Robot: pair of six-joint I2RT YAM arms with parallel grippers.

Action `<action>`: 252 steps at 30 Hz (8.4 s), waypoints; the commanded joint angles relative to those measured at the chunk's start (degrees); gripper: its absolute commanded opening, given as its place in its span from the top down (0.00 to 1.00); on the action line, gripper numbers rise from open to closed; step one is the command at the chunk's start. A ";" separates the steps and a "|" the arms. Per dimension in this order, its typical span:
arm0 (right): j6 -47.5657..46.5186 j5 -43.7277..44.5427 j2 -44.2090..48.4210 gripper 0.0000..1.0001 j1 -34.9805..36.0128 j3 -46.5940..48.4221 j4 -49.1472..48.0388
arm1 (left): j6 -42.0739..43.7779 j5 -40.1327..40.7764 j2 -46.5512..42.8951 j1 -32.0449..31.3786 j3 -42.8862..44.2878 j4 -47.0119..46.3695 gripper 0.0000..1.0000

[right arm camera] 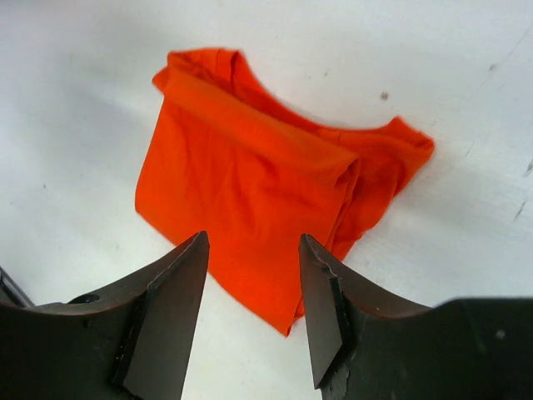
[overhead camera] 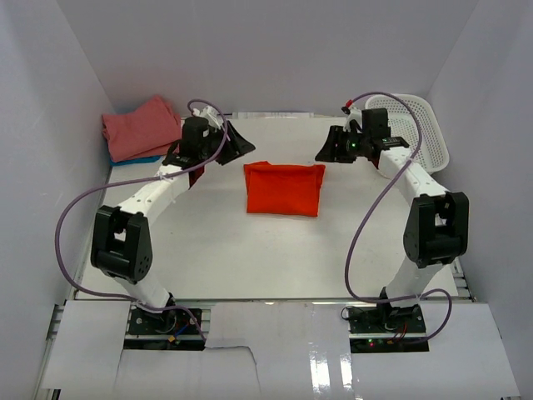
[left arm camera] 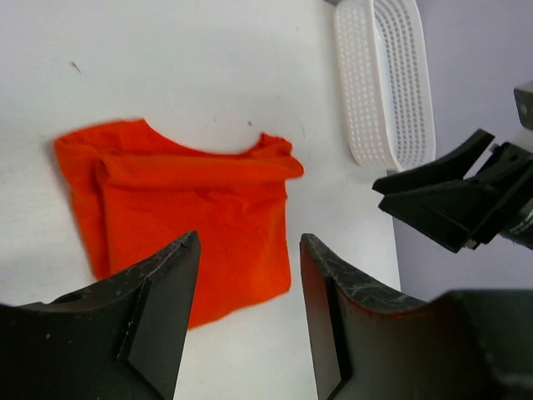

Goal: Fold and stack the t-shirts
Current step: Smooth out wrinkles on the folded tshirt, then put the neatly folded tshirt into the corner of the board with the left arm

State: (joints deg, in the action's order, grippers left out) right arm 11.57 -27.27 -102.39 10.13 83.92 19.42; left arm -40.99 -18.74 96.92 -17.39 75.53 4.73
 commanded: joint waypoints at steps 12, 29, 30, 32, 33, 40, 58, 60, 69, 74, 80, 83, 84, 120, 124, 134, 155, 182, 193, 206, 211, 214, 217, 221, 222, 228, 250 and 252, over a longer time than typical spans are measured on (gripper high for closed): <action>-5.25 -4.46 11.78 0.44 3.76 -14.66 -8.95 | 3.72 -5.95 -6.05 -4.85 -7.42 -2.71 0.38; 2.22 -9.38 4.22 0.49 5.51 -11.94 -12.12 | -0.49 -8.94 -0.25 -11.62 -14.09 -12.55 0.48; 2.57 -9.64 3.17 0.51 5.51 -11.85 -12.56 | -0.32 -8.94 0.28 -11.62 -14.53 -12.64 0.51; 3.37 -10.00 2.02 0.56 5.51 -11.50 -13.35 | -0.14 -9.03 0.63 -11.62 -15.67 -12.99 0.53; 3.63 -10.26 0.80 0.68 5.51 -11.24 -13.70 | 0.29 -9.03 1.07 -11.62 -15.93 -13.08 0.54; 7.67 -12.72 -5.18 0.92 6.57 -8.34 -17.75 | 2.84 -7.36 5.10 -11.62 -15.85 -13.43 0.67; 11.63 -14.83 -18.71 0.92 9.20 -0.60 -23.90 | 0.83 -10.00 11.09 -11.70 -16.73 -18.62 1.00; 11.98 -15.10 -20.04 0.92 9.21 0.62 -24.25 | 0.83 -9.91 11.62 -11.70 -16.81 -18.62 1.00; 13.47 -16.50 -24.52 0.92 9.91 1.77 -28.20 | 2.58 -6.66 13.90 -12.06 -16.90 -18.62 1.00; 13.48 -17.03 -26.37 0.92 9.91 2.74 -29.09 | 2.94 -6.31 16.71 -12.06 -16.55 -18.62 1.00; 13.30 -17.03 -29.27 0.92 9.91 5.46 -29.53 | 3.02 -5.69 18.21 -12.06 -17.17 -18.71 1.00; 13.12 -16.24 -30.85 0.92 9.82 7.56 -29.35 | 3.55 -5.52 18.56 -12.06 -17.43 -18.62 1.00; 13.04 -16.07 -31.46 0.92 9.73 8.27 -29.26 | 3.55 -5.52 18.56 -12.06 -17.52 -18.62 1.00; 3.81 -13.87 -14.70 0.89 4.72 8.95 -11.68 | 0.74 -6.13 3.46 -12.67 -17.61 -14.41 1.00; 5.38 -12.90 -7.05 0.88 5.25 -1.64 -11.95 | 1.27 -4.29 1.00 -13.02 -12.52 -8.88 1.00; 7.14 -14.30 -3.43 0.90 8.23 -15.97 -14.41 | 2.93 -5.34 5.98 -7.84 -1.98 -3.41 1.00; 8.56 -14.13 -15.47 0.92 11.93 -16.06 -21.00 | 6.89 -7.01 24.71 -5.29 3.66 -10.71 1.00; 11.98 -14.75 -10.04 0.80 7.62 -29.27 -27.53 | 9.09 -3.67 26.92 -4.41 2.78 -7.19 1.00; 7.94 -11.94 -0.19 0.69 7.54 -16.69 -10.90 | 8.56 -2.18 16.46 -3.53 8.40 0.70 1.00; 5.48 -9.74 8.07 0.23 5.69 -16.86 -4.48 | 9.79 1.53 2.57 1.56 1.21 9.24 0.20; 5.04 -8.24 10.98 0.12 5.43 -16.95 -3.08 | 9.53 -2.61 4.67 3.59 -2.13 8.37 0.19; 4.07 -7.10 11.86 0.12 5.16 -15.81 -0.53 | 9.88 -1.92 5.20 3.68 -3.89 6.96 0.20; 3.81 -7.27 13.18 0.12 4.72 -15.98 -0.09 | 10.05 -1.56 5.82 3.59 -5.48 5.47 0.20; 3.81 -6.92 14.49 0.12 4.37 -16.94 0.44 | 9.44 -3.05 7.49 3.68 -6.71 3.27 0.21; 3.63 -6.84 14.67 0.12 4.37 -17.30 0.44 | 9.27 -3.92 8.19 3.59 -6.80 3.01 0.21; 3.11 -6.75 15.64 0.12 4.11 -19.67 0.36 | 7.95 -4.64 9.86 2.45 -7.24 0.37 0.21; 1.17 -7.27 17.05 0.12 3.14 -23.71 0.18 | 7.33 -0.86 19.70 -2.74 -0.56 0.63 0.22; 0.91 -7.45 17.05 0.12 2.88 -24.07 0.18 | 7.16 -0.60 20.23 -3.00 -0.03 0.63 0.23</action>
State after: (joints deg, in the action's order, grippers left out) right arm 14.02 -34.24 -87.11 13.50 60.62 19.75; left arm -33.80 -20.69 116.31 -19.84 74.17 4.56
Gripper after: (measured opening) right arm 0.882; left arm 0.772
